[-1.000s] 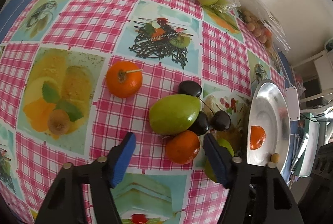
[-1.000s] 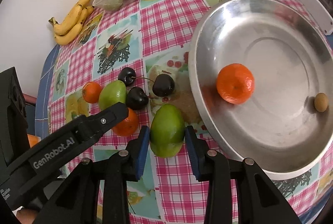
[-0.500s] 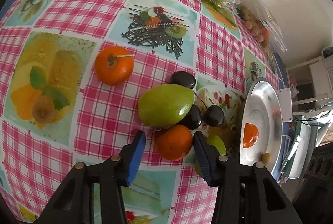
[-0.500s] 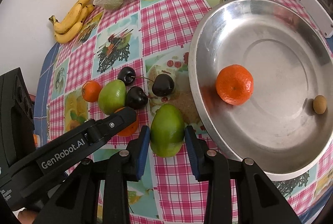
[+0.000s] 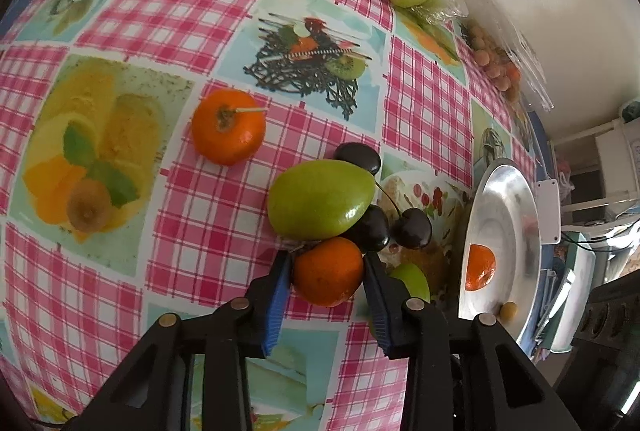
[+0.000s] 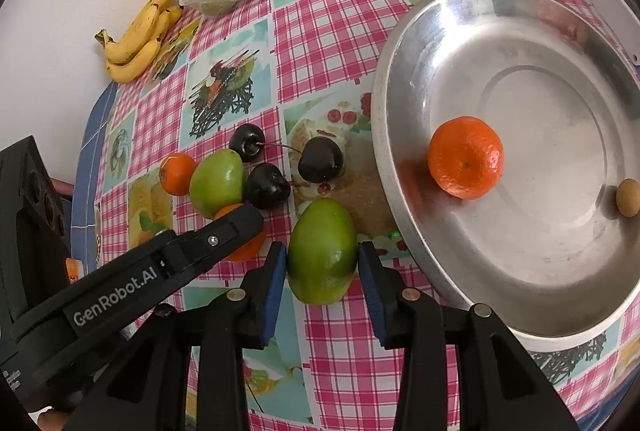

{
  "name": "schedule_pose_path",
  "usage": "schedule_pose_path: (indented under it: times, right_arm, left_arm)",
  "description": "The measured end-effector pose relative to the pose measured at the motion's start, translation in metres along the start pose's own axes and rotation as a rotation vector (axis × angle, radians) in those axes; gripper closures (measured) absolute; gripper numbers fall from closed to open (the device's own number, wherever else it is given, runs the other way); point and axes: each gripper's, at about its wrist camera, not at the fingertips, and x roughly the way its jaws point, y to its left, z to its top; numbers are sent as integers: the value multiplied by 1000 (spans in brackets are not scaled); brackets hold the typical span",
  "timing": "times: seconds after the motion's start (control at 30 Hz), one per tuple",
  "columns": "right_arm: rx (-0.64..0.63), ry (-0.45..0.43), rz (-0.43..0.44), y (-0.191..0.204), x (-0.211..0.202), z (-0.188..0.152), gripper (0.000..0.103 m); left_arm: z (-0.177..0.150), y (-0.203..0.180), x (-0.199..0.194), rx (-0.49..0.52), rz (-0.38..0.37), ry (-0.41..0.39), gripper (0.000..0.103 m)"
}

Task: Organize fruits
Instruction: 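Lift the mandarin with the left tool while the right tool lifts the green mango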

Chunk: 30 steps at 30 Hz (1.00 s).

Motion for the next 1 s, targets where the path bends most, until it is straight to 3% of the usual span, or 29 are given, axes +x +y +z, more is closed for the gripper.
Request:
schedule_pose_path:
  times: [1.0]
  right_arm:
    - [1,17,10,6,12,2,64]
  left_arm:
    - [0,-1,-5,2,26,-11,65]
